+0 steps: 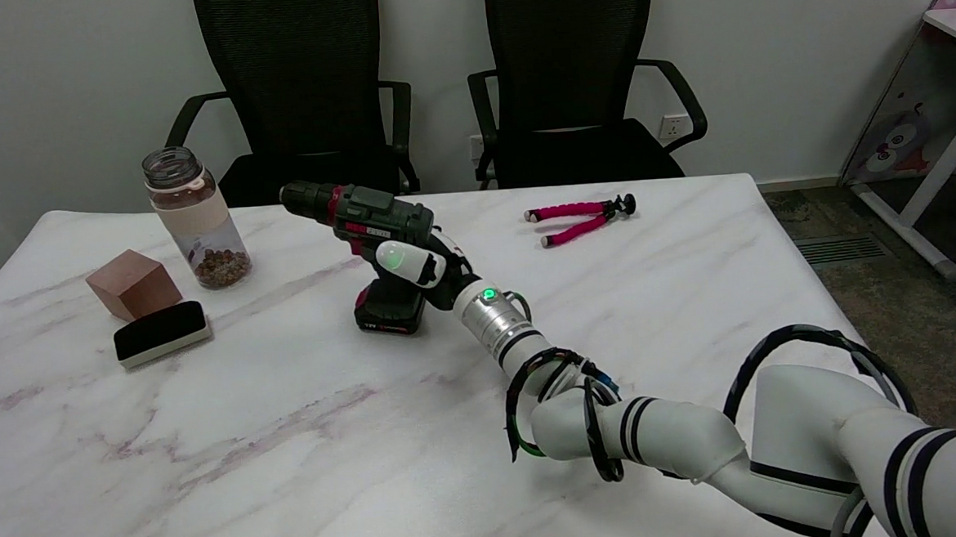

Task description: Pick up the power screwdriver.

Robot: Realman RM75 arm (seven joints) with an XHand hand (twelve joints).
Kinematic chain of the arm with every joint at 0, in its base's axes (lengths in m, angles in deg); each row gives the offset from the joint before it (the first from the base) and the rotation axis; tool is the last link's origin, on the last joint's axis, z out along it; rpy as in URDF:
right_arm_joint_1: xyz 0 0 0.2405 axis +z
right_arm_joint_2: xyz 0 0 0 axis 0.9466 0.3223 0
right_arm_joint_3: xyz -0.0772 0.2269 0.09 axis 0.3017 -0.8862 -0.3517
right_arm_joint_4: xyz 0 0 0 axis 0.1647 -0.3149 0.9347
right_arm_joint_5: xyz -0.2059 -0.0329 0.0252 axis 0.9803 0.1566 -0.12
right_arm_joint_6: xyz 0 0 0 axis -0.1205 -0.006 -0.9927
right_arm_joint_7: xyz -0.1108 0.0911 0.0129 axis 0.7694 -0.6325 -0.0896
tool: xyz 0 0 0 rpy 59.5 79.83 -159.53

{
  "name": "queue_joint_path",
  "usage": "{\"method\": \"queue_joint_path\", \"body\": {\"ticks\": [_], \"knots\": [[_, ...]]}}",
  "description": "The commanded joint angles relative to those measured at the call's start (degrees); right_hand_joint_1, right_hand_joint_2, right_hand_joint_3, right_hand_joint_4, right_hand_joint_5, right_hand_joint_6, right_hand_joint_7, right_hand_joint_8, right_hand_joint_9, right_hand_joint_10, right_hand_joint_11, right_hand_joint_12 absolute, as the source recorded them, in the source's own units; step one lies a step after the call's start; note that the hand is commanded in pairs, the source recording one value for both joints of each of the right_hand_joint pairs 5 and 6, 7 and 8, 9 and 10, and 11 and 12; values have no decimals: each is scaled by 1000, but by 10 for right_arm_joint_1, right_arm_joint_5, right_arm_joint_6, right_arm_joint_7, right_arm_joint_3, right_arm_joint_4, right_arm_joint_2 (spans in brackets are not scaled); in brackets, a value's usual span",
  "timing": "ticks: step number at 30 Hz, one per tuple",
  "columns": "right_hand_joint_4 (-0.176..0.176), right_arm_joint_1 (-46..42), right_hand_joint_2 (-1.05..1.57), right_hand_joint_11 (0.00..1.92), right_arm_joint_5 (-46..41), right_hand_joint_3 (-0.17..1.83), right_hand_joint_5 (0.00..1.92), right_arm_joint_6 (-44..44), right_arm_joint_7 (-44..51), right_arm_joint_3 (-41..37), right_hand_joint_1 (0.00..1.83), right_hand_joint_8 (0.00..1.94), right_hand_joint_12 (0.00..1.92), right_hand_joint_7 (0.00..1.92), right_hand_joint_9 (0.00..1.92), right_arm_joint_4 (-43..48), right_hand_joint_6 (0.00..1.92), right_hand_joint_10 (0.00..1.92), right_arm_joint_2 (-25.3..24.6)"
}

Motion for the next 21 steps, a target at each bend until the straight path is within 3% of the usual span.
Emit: {"method": "queue_joint_path", "body": {"ticks": [1,5,8,21], "knots": [[143,-7,-430,208,-1,763,100,-13,-34,5,889,100,208,100,297,-19,100,297,5],[144,-8,-339,216,-1,660,106,-13,-34,7,914,106,216,106,309,-20,106,309,7],[130,-8,-345,225,5,787,118,-13,-34,7,992,118,225,118,324,-17,118,324,8],[108,-5,-353,332,6,862,128,-1,-28,7,1044,128,332,128,385,7,128,385,8]]}}
